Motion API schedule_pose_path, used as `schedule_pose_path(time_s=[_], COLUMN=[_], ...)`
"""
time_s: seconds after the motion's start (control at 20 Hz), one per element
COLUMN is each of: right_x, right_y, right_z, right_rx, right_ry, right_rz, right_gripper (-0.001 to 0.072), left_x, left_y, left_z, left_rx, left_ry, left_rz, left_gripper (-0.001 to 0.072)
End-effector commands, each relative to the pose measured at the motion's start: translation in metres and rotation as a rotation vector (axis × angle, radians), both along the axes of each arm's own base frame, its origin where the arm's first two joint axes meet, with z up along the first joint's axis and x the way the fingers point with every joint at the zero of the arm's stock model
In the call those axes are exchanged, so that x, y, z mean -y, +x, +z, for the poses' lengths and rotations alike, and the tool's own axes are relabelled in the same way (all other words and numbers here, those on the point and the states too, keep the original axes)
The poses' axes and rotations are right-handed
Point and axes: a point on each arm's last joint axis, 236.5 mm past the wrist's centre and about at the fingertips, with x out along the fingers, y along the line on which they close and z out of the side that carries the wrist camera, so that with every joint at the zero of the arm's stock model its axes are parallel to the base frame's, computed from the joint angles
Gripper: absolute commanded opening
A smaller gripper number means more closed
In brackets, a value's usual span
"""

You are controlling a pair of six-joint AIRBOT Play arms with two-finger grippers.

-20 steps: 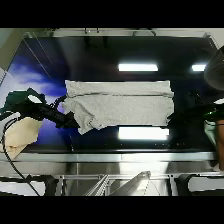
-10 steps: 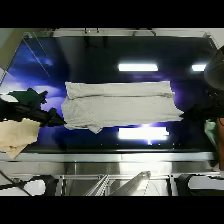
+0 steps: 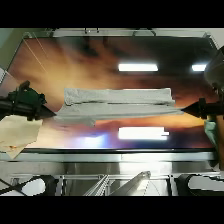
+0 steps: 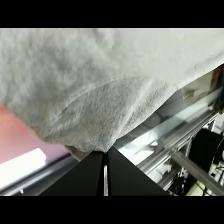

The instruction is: Fold the shirts.

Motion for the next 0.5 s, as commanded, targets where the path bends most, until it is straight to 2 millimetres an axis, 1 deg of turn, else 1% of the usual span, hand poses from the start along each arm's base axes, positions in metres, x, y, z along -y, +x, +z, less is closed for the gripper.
schedule_pose_path(time_s=[0.0,0.1,0.2,0.3,0.35,0.45], right_x=[-0.003,-0.009,-0.011,-0.011,-0.011,-0.011], right_y=[0.05,0.079,0.103,0.12,0.124,0.126], right_z=[0.012,0.015,0.007,-0.011,-0.023,-0.049], right_rx=[0.137,0.212,0.241,0.233,0.218,0.181], right_ry=[-0.051,-0.101,-0.154,-0.184,-0.192,-0.198], right_rz=[-0.089,-0.104,-0.122,-0.142,-0.15,-0.154], right_gripper=[0.0016,0.0016,0.0016,0.0016,0.0016,0.0016], left_x=[0.001,0.004,0.008,0.01,0.01,0.007], left_y=[0.044,0.073,0.106,0.14,0.155,0.179], left_z=[0.028,0.026,0.016,0.002,-0.007,-0.024], left_rx=[0.102,0.123,0.143,0.16,0.167,0.158], left_ry=[-0.009,-0.001,0.009,0.022,0.025,0.025], left_rz=[-0.021,-0.056,-0.081,-0.083,-0.086,-0.074], left_gripper=[0.0019,0.0019,0.0019,0.0018,0.0018,0.0018])
